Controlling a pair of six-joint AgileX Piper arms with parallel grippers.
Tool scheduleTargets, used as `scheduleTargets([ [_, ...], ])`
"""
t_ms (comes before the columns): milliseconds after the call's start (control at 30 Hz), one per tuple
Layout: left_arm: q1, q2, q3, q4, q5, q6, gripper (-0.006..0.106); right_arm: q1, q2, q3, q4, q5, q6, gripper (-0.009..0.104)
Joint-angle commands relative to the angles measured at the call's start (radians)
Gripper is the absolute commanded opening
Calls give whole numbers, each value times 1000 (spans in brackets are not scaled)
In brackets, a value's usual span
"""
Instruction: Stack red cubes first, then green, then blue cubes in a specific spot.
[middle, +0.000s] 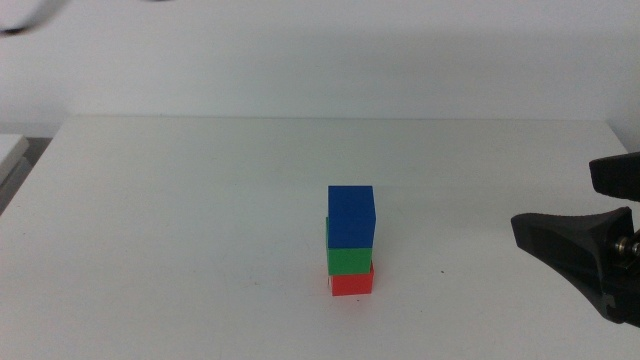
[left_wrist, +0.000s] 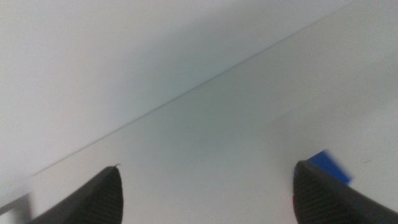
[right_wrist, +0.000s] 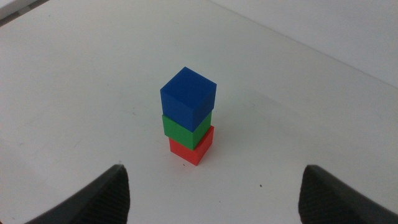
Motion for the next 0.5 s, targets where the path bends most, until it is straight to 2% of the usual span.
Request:
scheduleTargets([
  [0, 44, -101, 74, 15, 5, 30, 94, 3, -5, 3, -5, -9, -4, 93],
  [167, 189, -331, 304, 22, 5, 9, 94, 3, -5, 3, -5, -9, -4, 93],
  [200, 247, -389, 363, 0, 5, 3, 94, 3, -5, 3, -5, -9, -4, 93],
  [267, 397, -512, 495, -87, -56, 50, 94, 3, -5, 3, -5, -9, -4, 93],
  [333, 589, -681, 688, -218, -202, 195, 94, 3, -5, 3, -5, -9, -4, 93],
  [467, 694, -805, 883, -311, -319, 246, 94, 3, -2, 3, -5, -9, -4, 93],
])
